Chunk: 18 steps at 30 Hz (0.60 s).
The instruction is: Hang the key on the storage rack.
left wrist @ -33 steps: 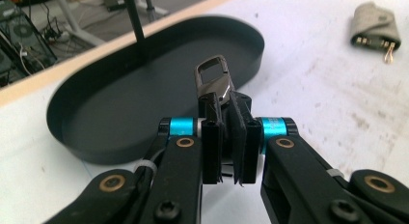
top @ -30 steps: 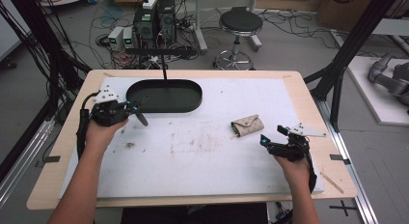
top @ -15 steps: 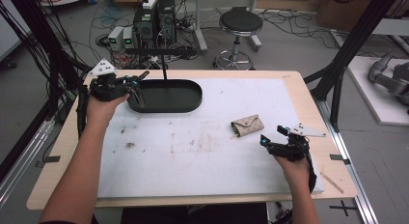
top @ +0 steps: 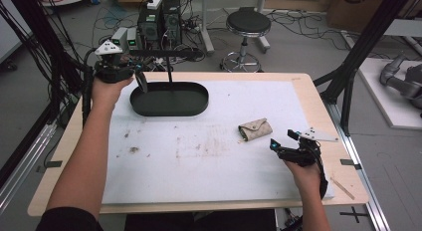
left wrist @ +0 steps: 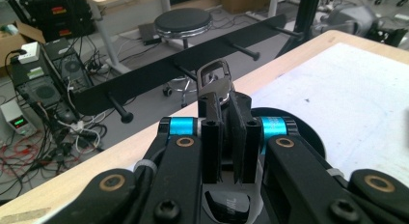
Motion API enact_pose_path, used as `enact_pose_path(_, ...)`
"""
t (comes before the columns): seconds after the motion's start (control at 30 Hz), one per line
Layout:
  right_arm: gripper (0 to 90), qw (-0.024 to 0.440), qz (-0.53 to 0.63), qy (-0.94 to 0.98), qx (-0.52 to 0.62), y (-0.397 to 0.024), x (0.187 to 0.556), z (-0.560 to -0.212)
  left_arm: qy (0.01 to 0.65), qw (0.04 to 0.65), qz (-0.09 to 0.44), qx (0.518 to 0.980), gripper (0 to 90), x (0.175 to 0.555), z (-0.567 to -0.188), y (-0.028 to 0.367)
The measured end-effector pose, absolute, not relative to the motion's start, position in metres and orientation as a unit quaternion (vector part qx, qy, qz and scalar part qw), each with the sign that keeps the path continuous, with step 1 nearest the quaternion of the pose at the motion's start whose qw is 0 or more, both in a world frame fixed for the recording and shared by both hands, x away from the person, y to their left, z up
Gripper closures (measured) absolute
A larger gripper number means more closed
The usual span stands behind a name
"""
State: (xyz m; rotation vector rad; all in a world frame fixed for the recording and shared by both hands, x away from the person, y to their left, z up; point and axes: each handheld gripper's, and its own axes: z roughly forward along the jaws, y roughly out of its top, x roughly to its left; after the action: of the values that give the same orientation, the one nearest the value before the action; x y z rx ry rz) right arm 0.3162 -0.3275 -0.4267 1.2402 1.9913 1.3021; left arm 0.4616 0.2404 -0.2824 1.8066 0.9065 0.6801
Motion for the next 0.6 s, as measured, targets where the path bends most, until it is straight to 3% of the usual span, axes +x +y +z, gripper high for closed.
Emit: enact_pose_path(0.6,16.0,0.228,0.471,0.718,0.459,-0.333,0.315,-0.429,0.379,0.428,0.275,0.773,83.6,0.496,-0.3,0.213)
